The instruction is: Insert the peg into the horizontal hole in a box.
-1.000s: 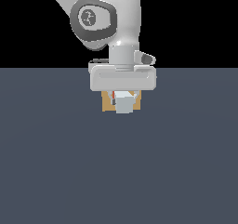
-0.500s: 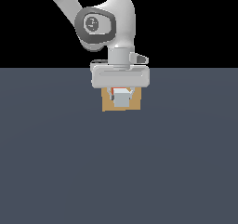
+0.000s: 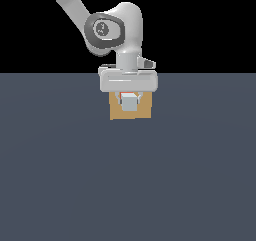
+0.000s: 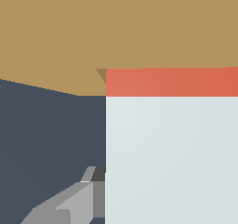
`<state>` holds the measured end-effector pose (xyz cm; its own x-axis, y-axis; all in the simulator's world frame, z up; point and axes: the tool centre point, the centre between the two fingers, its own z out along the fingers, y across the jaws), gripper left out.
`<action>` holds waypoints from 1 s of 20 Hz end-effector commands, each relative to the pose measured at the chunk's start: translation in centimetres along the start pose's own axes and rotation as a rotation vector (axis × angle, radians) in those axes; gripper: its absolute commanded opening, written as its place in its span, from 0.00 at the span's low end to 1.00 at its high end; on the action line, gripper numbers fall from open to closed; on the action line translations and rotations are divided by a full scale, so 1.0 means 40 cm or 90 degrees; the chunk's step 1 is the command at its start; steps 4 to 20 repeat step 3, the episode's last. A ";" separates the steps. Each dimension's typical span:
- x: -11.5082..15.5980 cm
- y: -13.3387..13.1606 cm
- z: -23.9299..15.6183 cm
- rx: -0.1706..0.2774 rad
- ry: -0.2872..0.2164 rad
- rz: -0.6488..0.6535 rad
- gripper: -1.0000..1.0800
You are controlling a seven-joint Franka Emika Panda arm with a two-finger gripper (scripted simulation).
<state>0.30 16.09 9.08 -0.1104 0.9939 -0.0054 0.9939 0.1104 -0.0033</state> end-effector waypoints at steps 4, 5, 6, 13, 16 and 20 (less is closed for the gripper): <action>0.023 0.006 -0.007 -0.005 0.004 -0.007 0.00; 0.023 0.006 -0.007 -0.005 0.004 -0.007 0.00; 0.023 0.006 -0.007 -0.005 0.004 -0.007 0.00; 0.023 0.006 -0.007 -0.005 0.004 -0.007 0.00; 0.023 0.006 -0.007 -0.005 0.004 -0.007 0.00; 0.023 0.006 -0.007 -0.005 0.004 -0.007 0.00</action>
